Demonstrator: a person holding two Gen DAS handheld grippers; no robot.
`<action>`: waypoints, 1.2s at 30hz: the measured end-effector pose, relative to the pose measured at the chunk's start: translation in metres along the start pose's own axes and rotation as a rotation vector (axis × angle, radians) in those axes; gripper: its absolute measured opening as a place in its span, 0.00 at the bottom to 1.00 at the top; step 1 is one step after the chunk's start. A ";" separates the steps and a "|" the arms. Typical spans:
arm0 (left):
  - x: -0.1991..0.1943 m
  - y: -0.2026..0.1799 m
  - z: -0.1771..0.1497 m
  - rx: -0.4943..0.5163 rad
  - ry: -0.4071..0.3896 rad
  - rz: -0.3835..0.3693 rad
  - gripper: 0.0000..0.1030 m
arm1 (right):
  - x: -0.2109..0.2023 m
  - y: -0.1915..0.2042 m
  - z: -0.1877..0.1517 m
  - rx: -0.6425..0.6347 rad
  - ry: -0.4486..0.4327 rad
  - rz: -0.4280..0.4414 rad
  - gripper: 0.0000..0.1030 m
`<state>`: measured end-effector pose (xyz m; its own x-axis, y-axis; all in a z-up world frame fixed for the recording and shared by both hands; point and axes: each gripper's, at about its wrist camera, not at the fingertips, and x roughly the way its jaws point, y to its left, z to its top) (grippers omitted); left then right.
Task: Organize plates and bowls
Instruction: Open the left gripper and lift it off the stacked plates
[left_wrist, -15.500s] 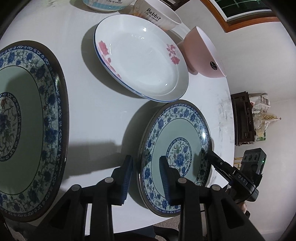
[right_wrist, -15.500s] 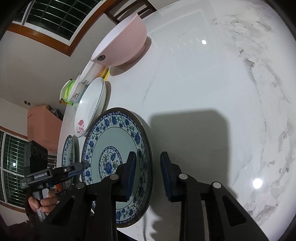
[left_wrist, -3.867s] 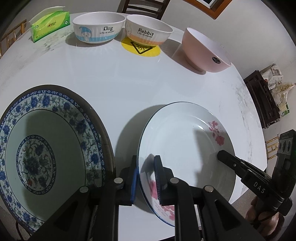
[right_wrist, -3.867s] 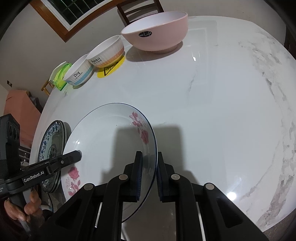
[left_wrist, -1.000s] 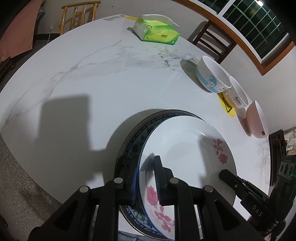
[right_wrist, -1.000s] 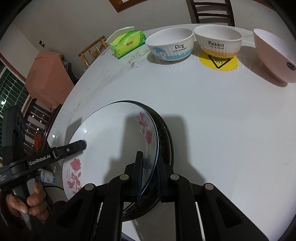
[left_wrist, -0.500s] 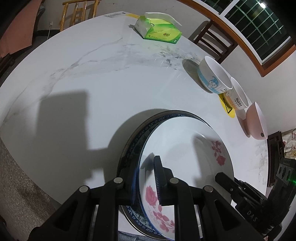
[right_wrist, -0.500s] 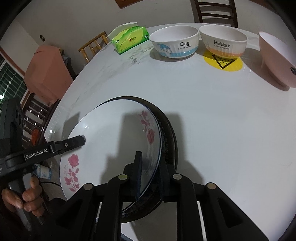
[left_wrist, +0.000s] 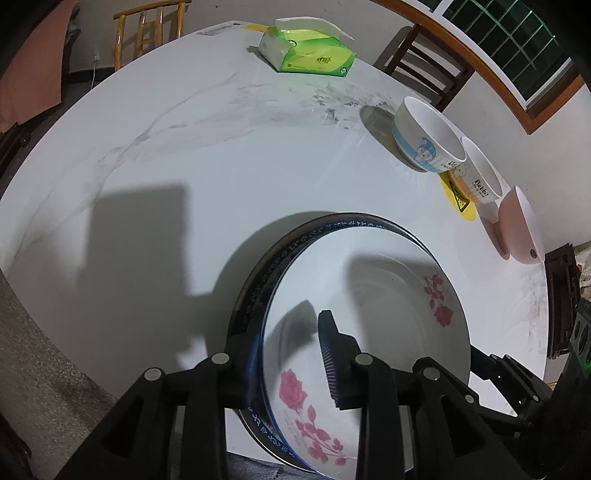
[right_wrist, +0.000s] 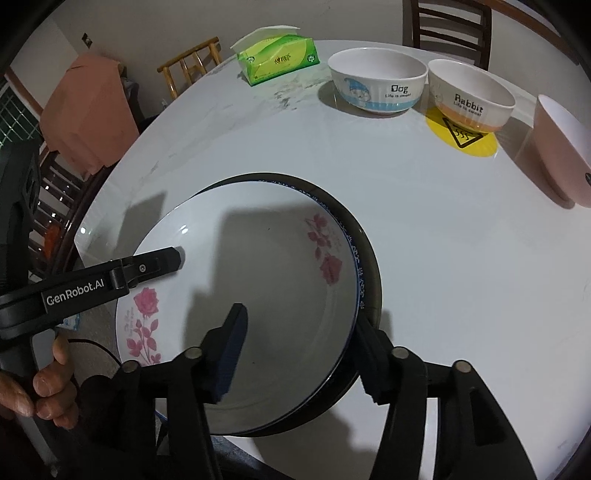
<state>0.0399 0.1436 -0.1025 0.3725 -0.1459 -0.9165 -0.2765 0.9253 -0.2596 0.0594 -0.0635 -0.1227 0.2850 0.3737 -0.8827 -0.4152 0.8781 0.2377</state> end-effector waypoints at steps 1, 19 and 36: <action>0.000 -0.001 0.000 0.009 0.001 0.007 0.29 | 0.000 0.000 0.001 0.003 0.005 0.002 0.54; -0.001 -0.012 0.000 0.074 -0.007 0.088 0.31 | 0.001 0.003 0.008 0.019 0.055 -0.026 0.56; -0.004 -0.014 0.002 0.094 -0.049 0.132 0.31 | -0.004 0.003 0.011 0.002 0.025 -0.008 0.61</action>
<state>0.0442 0.1323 -0.0943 0.3817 -0.0058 -0.9243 -0.2427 0.9643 -0.1063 0.0669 -0.0591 -0.1140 0.2671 0.3588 -0.8944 -0.4114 0.8818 0.2308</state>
